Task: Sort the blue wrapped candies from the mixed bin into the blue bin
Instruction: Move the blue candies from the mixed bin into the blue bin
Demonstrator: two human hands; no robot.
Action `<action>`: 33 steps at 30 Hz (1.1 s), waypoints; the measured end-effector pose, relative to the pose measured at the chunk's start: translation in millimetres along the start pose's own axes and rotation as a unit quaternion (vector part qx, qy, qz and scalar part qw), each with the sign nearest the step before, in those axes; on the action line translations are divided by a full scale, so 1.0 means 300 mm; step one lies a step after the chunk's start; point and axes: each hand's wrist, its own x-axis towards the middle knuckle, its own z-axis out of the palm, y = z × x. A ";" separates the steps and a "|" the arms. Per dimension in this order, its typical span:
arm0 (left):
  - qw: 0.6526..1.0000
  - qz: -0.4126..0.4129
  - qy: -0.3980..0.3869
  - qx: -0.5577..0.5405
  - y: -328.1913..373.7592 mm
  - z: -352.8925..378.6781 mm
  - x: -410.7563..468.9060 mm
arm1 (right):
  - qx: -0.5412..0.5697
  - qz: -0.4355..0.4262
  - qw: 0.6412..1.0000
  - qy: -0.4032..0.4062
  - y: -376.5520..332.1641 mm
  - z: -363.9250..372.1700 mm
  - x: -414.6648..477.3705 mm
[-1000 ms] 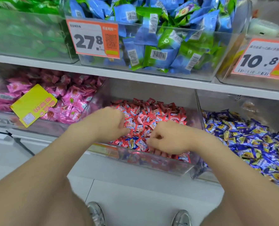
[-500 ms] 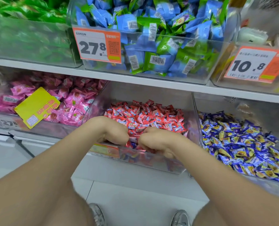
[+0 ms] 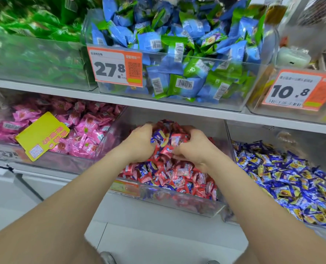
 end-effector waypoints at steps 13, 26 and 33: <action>0.984 0.099 -0.046 0.140 -0.045 -0.040 0.006 | -0.489 -0.174 0.849 0.098 0.013 -0.082 -0.045; 0.979 0.116 -0.056 0.160 -0.067 -0.023 -0.007 | -0.425 -0.221 0.876 -0.049 0.017 -0.060 -0.030; 0.975 0.097 -0.129 0.155 -0.094 -0.054 -0.038 | -0.399 -0.254 0.875 -0.098 0.021 -0.051 -0.045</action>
